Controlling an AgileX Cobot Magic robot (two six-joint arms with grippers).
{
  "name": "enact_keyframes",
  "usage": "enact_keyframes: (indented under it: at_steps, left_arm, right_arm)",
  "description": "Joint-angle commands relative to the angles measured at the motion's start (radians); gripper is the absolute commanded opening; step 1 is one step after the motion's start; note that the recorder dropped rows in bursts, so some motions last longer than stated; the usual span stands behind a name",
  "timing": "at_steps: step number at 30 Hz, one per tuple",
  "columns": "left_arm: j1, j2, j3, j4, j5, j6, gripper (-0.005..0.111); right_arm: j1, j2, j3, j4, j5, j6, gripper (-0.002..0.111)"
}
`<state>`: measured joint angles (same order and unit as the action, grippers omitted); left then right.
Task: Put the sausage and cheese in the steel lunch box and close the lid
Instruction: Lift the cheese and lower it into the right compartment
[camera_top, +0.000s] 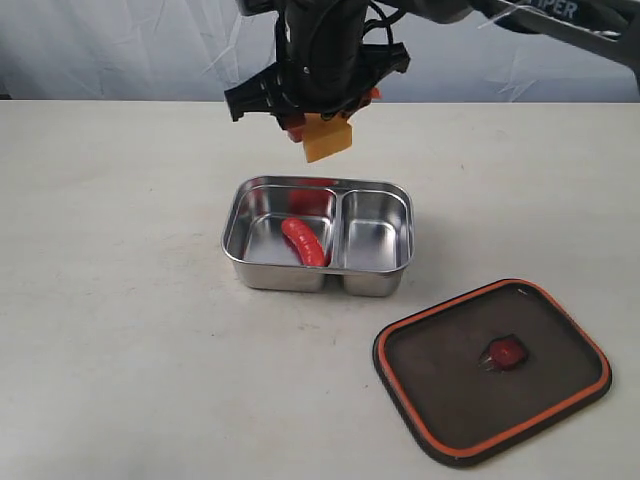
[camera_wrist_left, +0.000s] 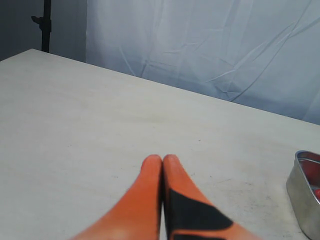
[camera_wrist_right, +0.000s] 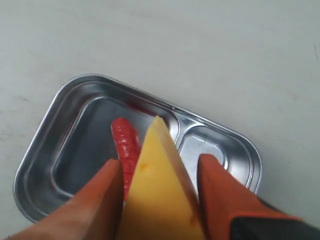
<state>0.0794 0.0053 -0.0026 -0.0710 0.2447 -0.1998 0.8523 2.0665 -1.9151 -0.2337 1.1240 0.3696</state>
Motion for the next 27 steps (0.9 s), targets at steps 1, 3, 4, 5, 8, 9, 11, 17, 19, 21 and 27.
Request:
enact_keyframes:
  at_steps: [1,3,4,5,8,9,11,17,19,21,27]
  left_arm:
    - [-0.002,-0.005,0.003,0.007,-0.011,0.000,0.000]
    - [-0.002,-0.005,0.003,0.007,-0.011,0.000,0.000]
    - [-0.002,-0.005,0.003,0.007,-0.011,0.000,0.000]
    - [-0.002,-0.005,0.003,0.007,-0.011,0.000,0.000]
    - [-0.002,-0.005,0.003,0.007,-0.011,0.000,0.000]
    - [-0.002,-0.005,0.003,0.007,-0.011,0.000,0.000]
    - [-0.002,-0.005,0.003,0.007,-0.011,0.000,0.000]
    - [-0.002,-0.005,0.003,0.007,-0.011,0.000,0.000]
    - [-0.002,-0.005,0.003,0.007,-0.011,0.000,0.000]
    - [-0.002,-0.005,0.003,0.007,-0.011,0.000,0.000]
    - [-0.002,-0.005,0.003,0.007,-0.011,0.000,0.000]
  right_arm:
    - [-0.004,-0.015,0.047,0.000,0.005,-0.012,-0.001]
    - [-0.004,-0.020,0.101,0.000,-0.022,0.003,-0.001]
    - [-0.004,-0.022,0.126,0.000,-0.043,0.007,-0.001]
    - [-0.004,-0.027,0.159,0.000,-0.066,0.014,-0.001]
    - [-0.006,-0.051,0.262,-0.007,-0.147,0.064,-0.001]
    - [-0.006,-0.062,0.295,-0.012,-0.177,0.083,-0.001]
    - [-0.015,-0.087,0.350,-0.020,-0.221,0.111,-0.001]
    - [-0.074,-0.119,0.470,0.021,-0.322,0.136,-0.001]
    - [-0.084,-0.119,0.492,0.023,-0.344,0.134,-0.001]
    - [-0.084,-0.119,0.508,0.007,-0.359,0.134,-0.001]
    - [-0.084,-0.119,0.526,-0.004,-0.370,0.139,-0.001]
